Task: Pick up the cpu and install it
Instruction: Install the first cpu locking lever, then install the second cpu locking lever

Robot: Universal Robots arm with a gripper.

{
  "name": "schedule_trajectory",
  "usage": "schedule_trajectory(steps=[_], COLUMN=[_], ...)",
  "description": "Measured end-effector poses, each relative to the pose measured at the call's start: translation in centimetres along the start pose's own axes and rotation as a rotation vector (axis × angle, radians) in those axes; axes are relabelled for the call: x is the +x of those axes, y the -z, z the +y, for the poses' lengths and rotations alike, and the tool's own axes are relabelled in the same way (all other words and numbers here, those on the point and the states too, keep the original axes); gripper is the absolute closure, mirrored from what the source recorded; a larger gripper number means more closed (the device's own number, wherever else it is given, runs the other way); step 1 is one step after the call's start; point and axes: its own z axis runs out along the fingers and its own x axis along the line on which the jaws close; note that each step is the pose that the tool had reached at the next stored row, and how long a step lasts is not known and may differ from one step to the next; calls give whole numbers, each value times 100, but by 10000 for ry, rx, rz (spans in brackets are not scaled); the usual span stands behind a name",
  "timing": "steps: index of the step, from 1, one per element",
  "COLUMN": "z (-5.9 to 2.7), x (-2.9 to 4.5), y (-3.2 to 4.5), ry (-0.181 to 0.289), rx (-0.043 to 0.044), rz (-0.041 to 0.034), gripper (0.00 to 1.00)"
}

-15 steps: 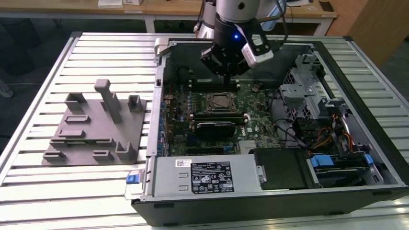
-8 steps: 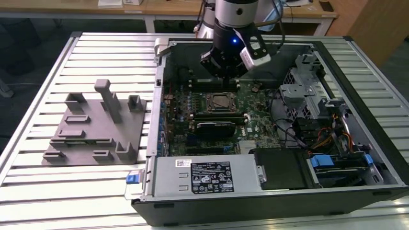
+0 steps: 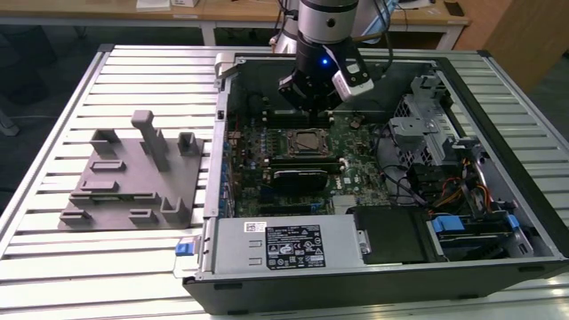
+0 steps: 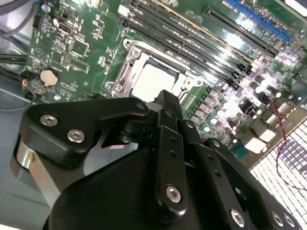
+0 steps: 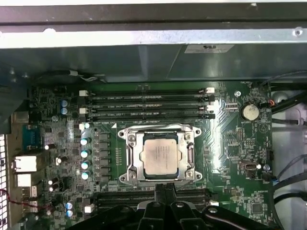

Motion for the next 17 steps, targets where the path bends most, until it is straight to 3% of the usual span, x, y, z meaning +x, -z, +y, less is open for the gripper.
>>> schedule_trajectory(steps=[17], z=[0], x=[0], y=[-1], ry=[16], rx=[-1], rz=[0], gripper=[89])
